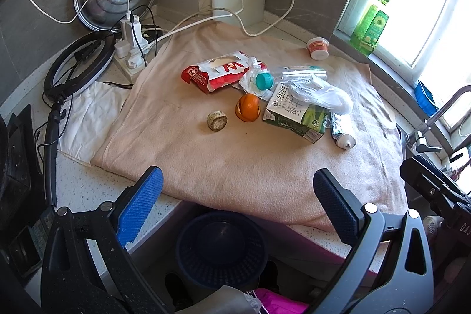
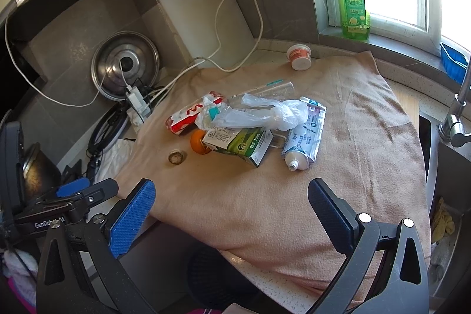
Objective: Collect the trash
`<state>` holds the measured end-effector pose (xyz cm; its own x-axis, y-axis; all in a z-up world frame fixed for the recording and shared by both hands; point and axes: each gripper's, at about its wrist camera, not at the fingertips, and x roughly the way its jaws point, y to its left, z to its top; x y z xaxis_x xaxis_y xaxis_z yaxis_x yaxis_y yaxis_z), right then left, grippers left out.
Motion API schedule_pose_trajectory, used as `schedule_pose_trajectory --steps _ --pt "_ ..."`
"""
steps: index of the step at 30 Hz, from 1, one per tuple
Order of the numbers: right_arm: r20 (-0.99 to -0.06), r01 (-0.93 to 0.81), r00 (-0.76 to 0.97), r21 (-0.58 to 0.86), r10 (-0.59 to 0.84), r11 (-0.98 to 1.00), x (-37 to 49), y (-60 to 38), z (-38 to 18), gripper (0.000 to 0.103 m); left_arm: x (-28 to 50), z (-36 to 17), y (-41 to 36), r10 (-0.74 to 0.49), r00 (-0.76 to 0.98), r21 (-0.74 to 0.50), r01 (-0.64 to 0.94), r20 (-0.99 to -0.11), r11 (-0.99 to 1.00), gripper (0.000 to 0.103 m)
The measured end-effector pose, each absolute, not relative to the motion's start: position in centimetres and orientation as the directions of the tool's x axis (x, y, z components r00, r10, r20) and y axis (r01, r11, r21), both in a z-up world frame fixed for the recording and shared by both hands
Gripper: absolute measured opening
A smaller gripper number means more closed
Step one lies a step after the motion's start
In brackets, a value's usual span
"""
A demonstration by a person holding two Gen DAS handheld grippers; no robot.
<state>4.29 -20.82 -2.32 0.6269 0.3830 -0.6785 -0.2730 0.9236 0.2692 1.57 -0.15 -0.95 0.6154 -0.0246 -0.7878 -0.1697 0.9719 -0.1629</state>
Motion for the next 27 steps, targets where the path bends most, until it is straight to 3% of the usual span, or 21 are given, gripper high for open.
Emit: schedule_pose_trajectory --steps 27 --pt "-0.729 -0.176 0.619 0.233 0.292 0.956 6.8 -23.6 -4.8 0.102 3.9 -4.0 3.7 -0.013 0.587 -0.172 -0.216 -0.810 0.961 0.103"
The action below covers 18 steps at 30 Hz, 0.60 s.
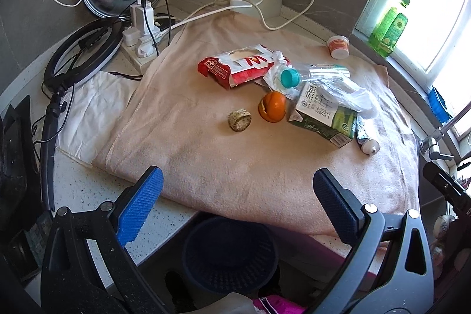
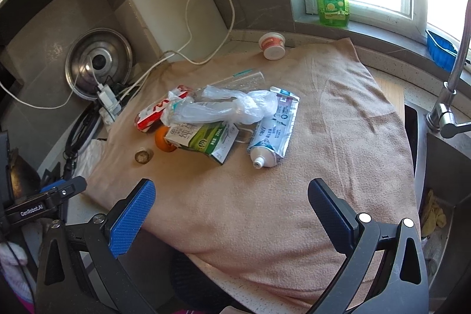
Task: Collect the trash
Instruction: 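Grasp the round brown cake with left tool while right tool grasps toothpaste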
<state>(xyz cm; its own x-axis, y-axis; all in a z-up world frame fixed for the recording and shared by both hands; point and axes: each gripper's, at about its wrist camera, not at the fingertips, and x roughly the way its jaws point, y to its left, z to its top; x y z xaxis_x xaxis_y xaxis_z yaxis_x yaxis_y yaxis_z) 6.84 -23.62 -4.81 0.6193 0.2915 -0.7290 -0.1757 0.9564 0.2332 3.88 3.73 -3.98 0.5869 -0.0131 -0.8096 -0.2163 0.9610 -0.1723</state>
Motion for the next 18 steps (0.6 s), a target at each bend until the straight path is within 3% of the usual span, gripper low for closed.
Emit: schedule_pose_trajectory --steps 6,12,14,18 --pt "-0.742 -0.135 0.625 0.206 0.245 0.969 8.5 -25.6 -5.9 0.102 5.2 -5.8 6.0 0.006 0.563 -0.159 -0.243 -0.826 0.957 0.103" --pt "-0.770 -0.116 0.578 0.248 0.269 0.962 11.2 -27.0 -7.0 0.101 7.4 -7.7 7.0 -0.036 0.533 -0.186 -0.230 -0.845 0.955 0.090" --pt "-0.769 -0.128 0.573 0.259 0.284 0.957 11.8 -27.0 -7.2 0.097 8.2 -8.3 6.8 -0.054 0.525 -0.191 -0.210 -0.849 0.959 0.083" --pt "-0.775 -0.184 0.552 0.246 0.307 0.952 12.8 -26.2 -7.9 0.080 9.8 -9.3 6.1 -0.084 0.507 -0.191 -0.163 -0.858 0.968 0.076"
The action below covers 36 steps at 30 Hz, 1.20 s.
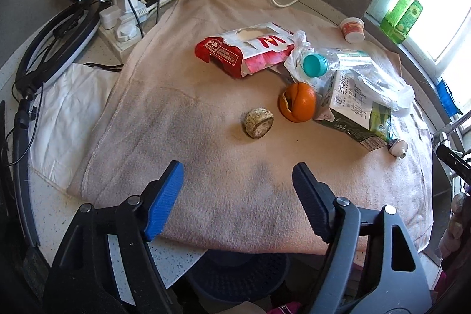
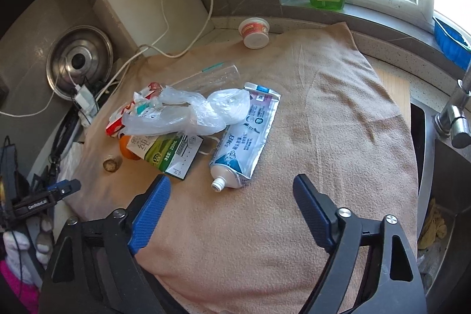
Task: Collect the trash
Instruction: 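Grasp the round brown cake with left tool while right tool grasps toothpaste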
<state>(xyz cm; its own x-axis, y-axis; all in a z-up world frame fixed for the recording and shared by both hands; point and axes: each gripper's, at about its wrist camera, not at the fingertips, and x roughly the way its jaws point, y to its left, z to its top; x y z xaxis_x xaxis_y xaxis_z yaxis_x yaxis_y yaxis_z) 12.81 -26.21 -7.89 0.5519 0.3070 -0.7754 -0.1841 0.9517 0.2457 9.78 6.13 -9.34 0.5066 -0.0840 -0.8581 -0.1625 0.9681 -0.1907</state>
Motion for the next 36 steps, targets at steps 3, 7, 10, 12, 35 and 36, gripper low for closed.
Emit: schedule_pose_trajectory --steps 3,7,10,12,35,36 --pt "-0.771 -0.242 0.542 0.236 0.333 0.941 13.3 -25.5 -8.3 0.074 10.9 -10.2 5.8 -0.102 0.487 -0.192 -0.138 -0.867 0.972 0.066" --pt "-0.780 -0.331 0.523 0.185 0.343 0.925 14.0 -24.2 -9.0 0.063 12.1 -10.8 5.3 -0.103 0.476 -0.173 -0.104 -0.873 0.980 0.063" --pt "-0.795 -0.385 0.502 0.147 0.341 0.911 14.5 -23.1 -9.9 0.056 12.8 -11.2 5.1 -0.115 0.465 -0.178 -0.093 -0.878 0.980 0.058" --pt "-0.807 -0.406 0.502 0.098 0.311 0.909 14.8 -22.4 -10.5 0.056 13.2 -11.4 4.9 -0.115 0.464 -0.176 -0.092 -0.879 0.980 0.058" --pt "-0.804 -0.471 0.549 -0.070 0.230 0.879 14.9 -20.5 -13.6 0.033 17.3 -13.3 3.3 -0.083 0.454 -0.120 -0.055 -0.887 0.991 0.041" --pt "-0.803 -0.475 0.552 -0.084 0.222 0.876 14.9 -20.4 -13.7 0.032 17.3 -13.4 3.2 -0.082 0.454 -0.119 -0.052 -0.887 0.992 0.039"
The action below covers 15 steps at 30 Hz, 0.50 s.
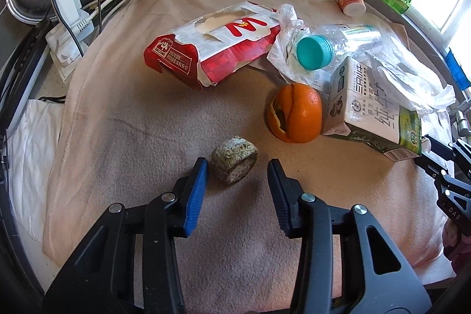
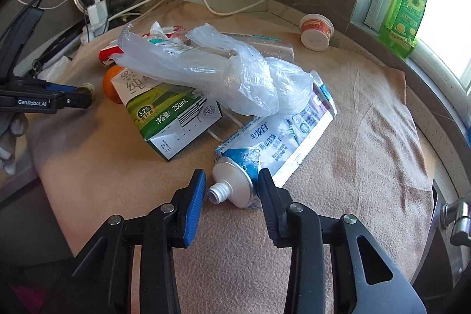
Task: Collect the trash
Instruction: 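Grasp the round brown cake with left tool while right tool grasps toothpaste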
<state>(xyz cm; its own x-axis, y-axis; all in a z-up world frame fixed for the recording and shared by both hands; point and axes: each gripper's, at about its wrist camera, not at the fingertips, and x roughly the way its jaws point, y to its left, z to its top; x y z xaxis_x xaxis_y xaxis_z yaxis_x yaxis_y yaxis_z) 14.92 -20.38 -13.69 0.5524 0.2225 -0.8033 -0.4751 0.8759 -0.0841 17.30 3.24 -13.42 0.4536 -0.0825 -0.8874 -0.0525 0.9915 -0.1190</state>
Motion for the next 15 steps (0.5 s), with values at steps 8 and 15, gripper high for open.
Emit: schedule_pose_trajectory --steps 8,15 --pt "-0.786 -0.503 0.568 -0.098 0.244 0.859 14.5 -20.1 -12.9 0.031 17.4 -13.2 3.6 -0.095 0.470 -0.137 -0.057 -0.878 0.989 0.021" --pt "-0.761 -0.510 0.575 -0.046 0.301 0.859 13.7 -20.7 -11.1 0.031 17.1 -12.9 3.6 -0.097 0.485 -0.137 -0.048 -0.869 0.989 0.020"
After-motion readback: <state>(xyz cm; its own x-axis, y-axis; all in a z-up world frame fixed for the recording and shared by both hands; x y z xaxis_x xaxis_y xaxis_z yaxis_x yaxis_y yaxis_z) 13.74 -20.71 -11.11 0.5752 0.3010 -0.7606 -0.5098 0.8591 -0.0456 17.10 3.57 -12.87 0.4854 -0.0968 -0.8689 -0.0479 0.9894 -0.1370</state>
